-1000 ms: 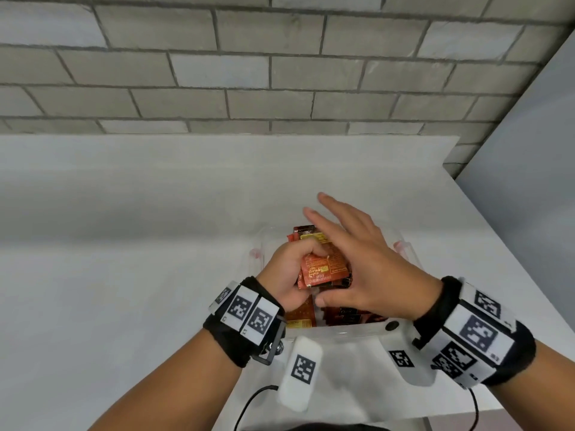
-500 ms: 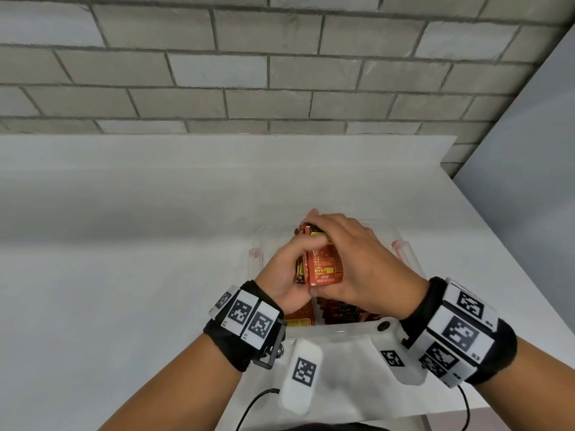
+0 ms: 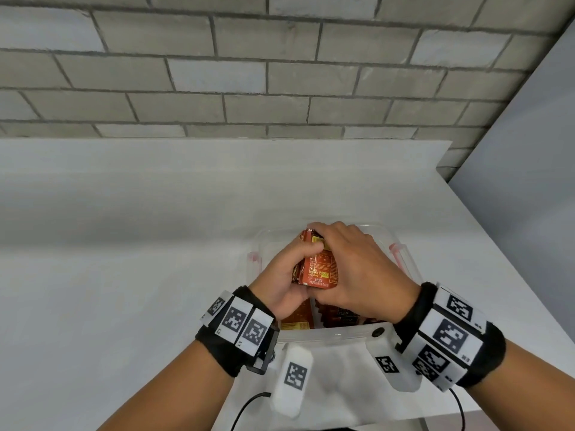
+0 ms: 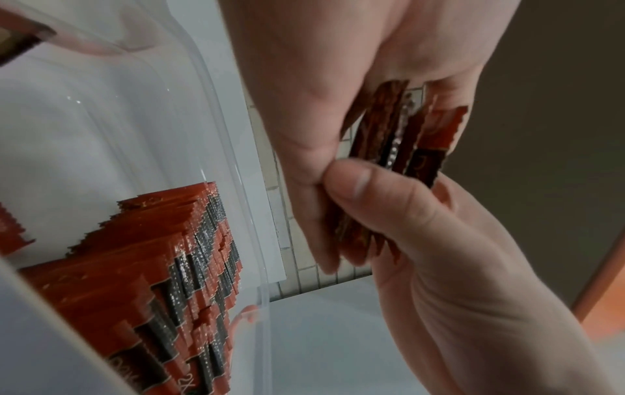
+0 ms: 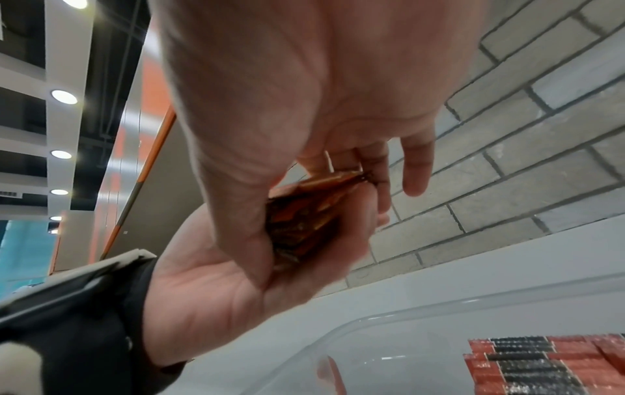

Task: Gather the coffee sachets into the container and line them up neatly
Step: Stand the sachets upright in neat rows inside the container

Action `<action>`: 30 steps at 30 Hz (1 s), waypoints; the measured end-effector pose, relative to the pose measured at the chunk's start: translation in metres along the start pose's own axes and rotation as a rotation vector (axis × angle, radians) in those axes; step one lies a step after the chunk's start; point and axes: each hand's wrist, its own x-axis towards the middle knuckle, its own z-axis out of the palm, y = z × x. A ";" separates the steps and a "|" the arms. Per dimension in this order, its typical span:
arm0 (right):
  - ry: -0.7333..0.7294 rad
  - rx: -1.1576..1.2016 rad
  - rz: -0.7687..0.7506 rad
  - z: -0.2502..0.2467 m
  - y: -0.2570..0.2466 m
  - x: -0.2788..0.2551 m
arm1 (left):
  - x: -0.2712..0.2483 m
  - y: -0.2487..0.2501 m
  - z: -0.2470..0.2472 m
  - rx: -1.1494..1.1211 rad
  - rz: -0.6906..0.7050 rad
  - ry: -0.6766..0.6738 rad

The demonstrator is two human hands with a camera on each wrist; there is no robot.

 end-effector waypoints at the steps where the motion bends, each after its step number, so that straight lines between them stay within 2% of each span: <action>1: -0.005 -0.006 0.004 0.001 0.001 0.000 | 0.001 -0.001 -0.002 0.005 0.005 -0.001; 3: -0.061 0.041 0.029 0.002 0.003 -0.001 | 0.000 -0.002 -0.004 -0.003 0.024 0.007; 5: -0.073 0.228 0.079 0.001 0.006 -0.004 | -0.002 -0.003 -0.005 -0.017 0.036 0.000; 8: 0.099 0.443 0.154 -0.001 0.017 -0.010 | -0.006 -0.004 -0.008 -0.017 0.042 -0.038; 11: 0.130 0.508 0.206 -0.006 0.024 -0.011 | -0.007 -0.006 -0.011 -0.017 0.027 -0.023; 13: 0.201 0.549 0.204 -0.008 0.026 -0.010 | -0.007 -0.006 -0.011 -0.029 0.011 0.001; 15: 0.361 0.548 0.182 -0.011 0.025 -0.010 | -0.007 -0.006 -0.012 -0.051 -0.006 0.027; 17: 0.436 0.507 0.103 -0.013 0.021 -0.011 | -0.006 -0.006 -0.011 -0.086 -0.013 0.049; 19: 0.350 0.382 -0.011 -0.007 0.018 -0.013 | -0.006 -0.005 -0.011 -0.117 0.010 0.048; 22: 0.133 0.268 -0.056 0.001 0.018 -0.017 | -0.008 -0.002 -0.009 -0.086 0.043 0.038; 23: 0.126 0.287 -0.040 0.000 0.019 -0.018 | -0.009 -0.001 -0.010 -0.059 0.047 0.048; 26: 0.230 0.338 0.024 -0.007 0.021 -0.014 | -0.010 0.001 -0.011 0.005 0.030 0.072; 30: 0.102 0.325 0.101 -0.012 0.024 -0.005 | -0.011 -0.001 -0.008 0.107 0.023 0.072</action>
